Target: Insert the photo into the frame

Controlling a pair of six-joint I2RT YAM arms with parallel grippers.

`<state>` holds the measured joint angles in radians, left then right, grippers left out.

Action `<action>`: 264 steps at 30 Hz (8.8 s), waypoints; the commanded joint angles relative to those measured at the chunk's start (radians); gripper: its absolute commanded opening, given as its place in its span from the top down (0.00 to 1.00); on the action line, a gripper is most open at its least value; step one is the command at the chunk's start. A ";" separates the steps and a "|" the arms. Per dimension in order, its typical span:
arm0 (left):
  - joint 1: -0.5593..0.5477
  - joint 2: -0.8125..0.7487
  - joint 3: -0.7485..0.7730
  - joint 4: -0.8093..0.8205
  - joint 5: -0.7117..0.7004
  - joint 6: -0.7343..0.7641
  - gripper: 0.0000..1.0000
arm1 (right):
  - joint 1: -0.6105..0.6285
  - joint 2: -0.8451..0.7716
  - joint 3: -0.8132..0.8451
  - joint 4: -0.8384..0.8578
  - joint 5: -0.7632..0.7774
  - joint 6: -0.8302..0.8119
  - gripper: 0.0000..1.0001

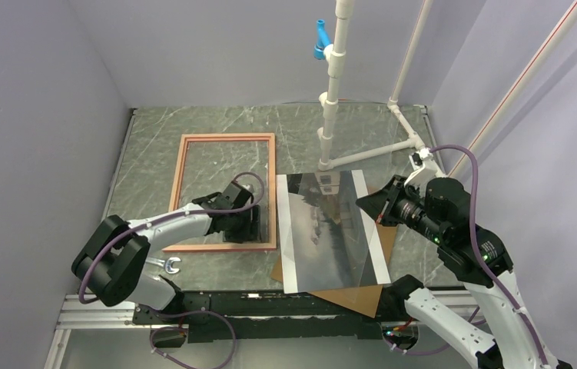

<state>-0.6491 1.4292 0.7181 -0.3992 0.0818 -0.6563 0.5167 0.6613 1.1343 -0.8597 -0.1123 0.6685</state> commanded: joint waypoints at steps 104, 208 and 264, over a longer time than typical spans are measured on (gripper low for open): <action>0.026 -0.104 0.152 -0.185 -0.049 0.459 0.13 | 0.000 0.044 0.085 -0.110 0.093 -0.064 1.00; -0.293 -0.059 0.037 0.098 0.233 0.040 0.05 | 0.000 0.145 0.385 -0.202 0.310 -0.083 1.00; 0.826 -0.381 0.050 -0.213 -0.051 0.211 0.11 | 0.108 1.060 0.582 0.632 -0.198 0.096 1.00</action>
<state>0.1707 1.0393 0.7551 -0.6048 0.1280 -0.4488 0.5911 1.6611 1.5917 -0.3134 -0.4187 0.7185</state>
